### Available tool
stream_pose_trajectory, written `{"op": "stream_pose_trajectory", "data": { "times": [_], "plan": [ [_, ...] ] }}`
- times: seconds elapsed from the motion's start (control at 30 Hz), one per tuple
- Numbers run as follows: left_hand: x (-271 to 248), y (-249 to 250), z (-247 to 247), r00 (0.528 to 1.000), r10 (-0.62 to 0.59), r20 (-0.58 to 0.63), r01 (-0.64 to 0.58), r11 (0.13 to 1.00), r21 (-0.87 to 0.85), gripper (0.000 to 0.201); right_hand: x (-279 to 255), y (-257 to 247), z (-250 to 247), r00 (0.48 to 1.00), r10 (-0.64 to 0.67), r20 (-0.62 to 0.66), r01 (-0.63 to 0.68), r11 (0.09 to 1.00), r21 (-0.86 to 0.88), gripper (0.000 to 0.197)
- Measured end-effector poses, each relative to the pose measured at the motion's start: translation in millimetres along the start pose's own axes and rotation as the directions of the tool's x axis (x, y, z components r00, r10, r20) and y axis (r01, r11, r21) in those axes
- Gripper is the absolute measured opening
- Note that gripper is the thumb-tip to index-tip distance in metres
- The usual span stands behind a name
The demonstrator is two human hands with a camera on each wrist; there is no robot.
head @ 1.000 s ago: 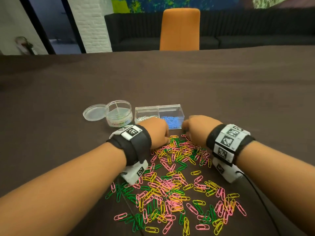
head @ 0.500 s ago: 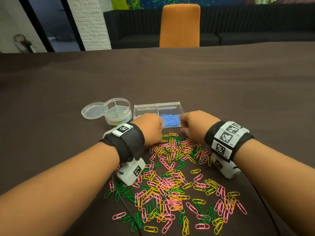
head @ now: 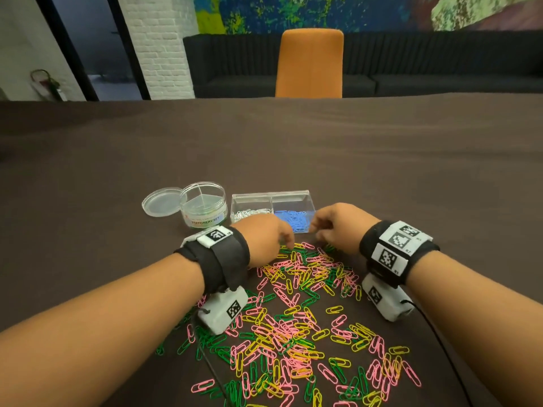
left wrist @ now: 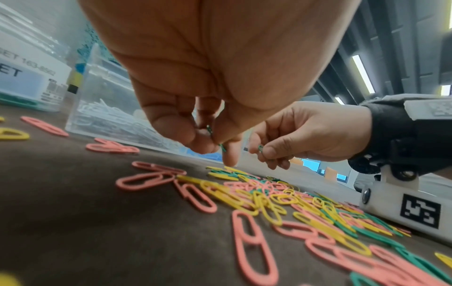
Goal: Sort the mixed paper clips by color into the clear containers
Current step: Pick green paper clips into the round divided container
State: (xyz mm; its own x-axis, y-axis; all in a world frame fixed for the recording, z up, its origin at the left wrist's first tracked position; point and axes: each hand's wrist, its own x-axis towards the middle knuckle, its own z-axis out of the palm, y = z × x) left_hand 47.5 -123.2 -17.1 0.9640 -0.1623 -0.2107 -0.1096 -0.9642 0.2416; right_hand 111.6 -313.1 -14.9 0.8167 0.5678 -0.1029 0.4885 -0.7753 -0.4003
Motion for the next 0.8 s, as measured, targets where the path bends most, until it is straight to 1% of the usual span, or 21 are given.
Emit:
{"op": "stream_pose_trajectory", "data": {
  "times": [0.13, 0.2, 0.27, 0.33, 0.37, 0.43, 0.5, 0.57, 0.63, 0.67, 0.8],
  "plan": [
    [4, 5, -1, 0.999, -0.022, -0.024, 0.02, 0.997, -0.07, 0.032, 0, 1, 1, 0.999, -0.003, -0.048, 0.002, 1.0, -0.023, 0.021],
    [7, 4, 1, 0.999, -0.021, -0.038, 0.018, 0.996, -0.088, 0.024, 0, -3, 2, 1.0, -0.017, -0.023, 0.016, 0.999, -0.039, 0.018],
    [11, 5, 2, 0.999, -0.006, -0.049, 0.005, 1.0, -0.03, 0.02, 0, -7, 3, 0.998, -0.04, 0.046, 0.043, 0.996, -0.082, 0.017],
    [13, 9, 3, 1.0, -0.004, -0.023, 0.004, 1.0, 0.023, 0.021, 1, -11, 5, 0.992, -0.046, 0.119, 0.06, 0.992, -0.111, 0.017],
    [13, 10, 2, 1.0, -0.014, -0.016, 0.015, 0.999, 0.046, 0.022, 2, -12, 6, 0.99, -0.046, 0.134, 0.063, 0.99, -0.124, 0.017],
    [14, 9, -1, 0.999, -0.023, -0.043, 0.026, 0.997, 0.078, 0.023, 2, -12, 9, 0.99, -0.043, 0.131, 0.063, 0.985, -0.157, 0.016],
    [15, 4, -5, 0.998, -0.005, -0.07, 0.01, 0.998, 0.07, 0.021, 2, -12, 11, 0.99, -0.049, 0.134, 0.076, 0.976, -0.204, 0.014],
    [15, 1, -7, 0.999, 0.028, -0.022, -0.026, 0.997, 0.075, 0.018, 1, -13, 12, 0.989, -0.061, 0.132, 0.091, 0.968, -0.234, 0.012],
    [14, -2, -10, 0.999, 0.039, 0.035, -0.042, 0.994, 0.096, 0.024, 1, -12, 13, 0.991, -0.068, 0.113, 0.094, 0.964, -0.247, 0.011],
    [14, -3, -11, 0.999, 0.039, 0.034, -0.042, 0.993, 0.107, 0.024, 1, -12, 12, 0.992, -0.063, 0.109, 0.088, 0.965, -0.246, 0.011],
    [15, -8, -13, 1.0, 0.017, -0.022, -0.012, 0.982, 0.187, 0.019, -1, -13, 12, 0.989, -0.048, 0.14, 0.083, 0.963, -0.256, 0.009]
  ]
}}
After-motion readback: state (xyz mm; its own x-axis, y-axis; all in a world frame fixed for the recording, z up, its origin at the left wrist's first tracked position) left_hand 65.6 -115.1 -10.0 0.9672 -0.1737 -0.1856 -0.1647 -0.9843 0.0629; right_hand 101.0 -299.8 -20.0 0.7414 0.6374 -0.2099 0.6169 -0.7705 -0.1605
